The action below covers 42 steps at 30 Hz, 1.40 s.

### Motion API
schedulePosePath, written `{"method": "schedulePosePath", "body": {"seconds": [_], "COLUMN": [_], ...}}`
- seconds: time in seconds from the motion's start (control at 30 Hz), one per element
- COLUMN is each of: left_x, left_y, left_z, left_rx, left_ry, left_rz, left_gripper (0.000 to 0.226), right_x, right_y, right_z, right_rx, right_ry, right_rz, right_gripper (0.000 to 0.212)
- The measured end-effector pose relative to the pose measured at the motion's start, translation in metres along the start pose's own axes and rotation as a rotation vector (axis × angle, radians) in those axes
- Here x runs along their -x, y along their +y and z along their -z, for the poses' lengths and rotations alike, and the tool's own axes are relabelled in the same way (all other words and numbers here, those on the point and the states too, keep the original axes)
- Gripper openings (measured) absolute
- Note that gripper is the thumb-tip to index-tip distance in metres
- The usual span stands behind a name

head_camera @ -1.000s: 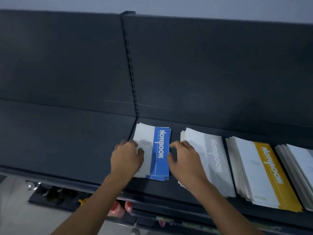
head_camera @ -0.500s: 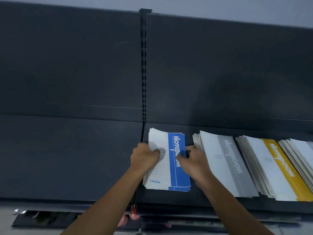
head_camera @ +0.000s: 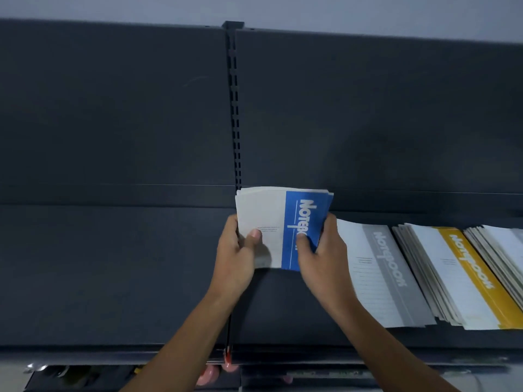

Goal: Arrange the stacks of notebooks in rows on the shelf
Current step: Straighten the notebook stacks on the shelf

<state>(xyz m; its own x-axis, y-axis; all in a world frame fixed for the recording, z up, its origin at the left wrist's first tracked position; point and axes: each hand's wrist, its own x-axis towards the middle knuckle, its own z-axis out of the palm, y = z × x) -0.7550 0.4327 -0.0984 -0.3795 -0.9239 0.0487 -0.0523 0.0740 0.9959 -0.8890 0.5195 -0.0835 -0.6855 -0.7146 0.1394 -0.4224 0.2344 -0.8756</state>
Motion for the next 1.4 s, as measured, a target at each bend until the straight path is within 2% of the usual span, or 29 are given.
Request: {"method": "schedulePosePath", "body": {"seconds": [0.1,0.23,0.3,0.43,0.53,0.6,0.67,0.8,0.9,1.07,1.17,1.3,1.4], "left_x": [0.001,0.005,0.007,0.013,0.013,0.007,0.001,-0.005,-0.006,-0.008,-0.007,-0.003,0.0], "left_y": [0.003,0.003,0.004,0.002,-0.001,-0.002,-0.001,-0.009,-0.018,-0.031,-0.033,-0.032,-0.022], "left_z": [0.004,0.003,-0.001,-0.006,-0.004,-0.001,0.0,0.002,0.003,0.006,0.005,0.001,-0.005], "left_rx": [-0.001,0.051,0.06,-0.065,-0.393,-0.592,-0.694,-0.764,-0.789,-0.883,-0.957,-1.11,-1.155], "left_ry": [-0.082,-0.193,-0.213,-0.145,-0.013,0.046,0.039,-0.01,-0.039,-0.051,-0.037,-0.044,0.02], "left_rz": [-0.045,-0.077,-0.092,-0.09,-0.189,-0.244,-0.131,0.108,0.166,0.192,0.149,0.009,-0.116], "left_gripper": [0.034,0.066,0.073,0.065,0.05,0.041,0.033,0.026,0.024,0.027,0.032,0.044,0.047], "right_x": [0.005,0.009,0.013,0.019,0.016,0.007,-0.004,-0.011,-0.008,-0.01,-0.008,-0.006,-0.004], "right_y": [-0.001,0.003,0.003,0.007,0.009,0.01,0.011,0.019,0.031,0.041,0.043,0.043,0.038], "right_z": [-0.002,-0.005,-0.009,-0.013,-0.008,0.0,0.005,0.002,-0.007,-0.019,-0.023,-0.021,-0.011], "right_rx": [0.012,-0.021,-0.061,-0.075,0.079,0.206,0.293,0.394,0.411,0.495,0.502,0.507,0.478], "right_ry": [0.016,0.033,0.049,0.064,0.068,0.002,-0.071,-0.143,-0.205,-0.169,-0.139,-0.125,-0.092], "right_rz": [0.044,0.046,0.066,0.061,0.036,0.015,-0.061,-0.215,-0.257,-0.213,-0.182,-0.143,-0.041], "right_gripper": [0.035,0.047,0.052,0.048,0.051,0.053,0.043,0.009,0.009,0.009,0.012,0.021,0.025]}}
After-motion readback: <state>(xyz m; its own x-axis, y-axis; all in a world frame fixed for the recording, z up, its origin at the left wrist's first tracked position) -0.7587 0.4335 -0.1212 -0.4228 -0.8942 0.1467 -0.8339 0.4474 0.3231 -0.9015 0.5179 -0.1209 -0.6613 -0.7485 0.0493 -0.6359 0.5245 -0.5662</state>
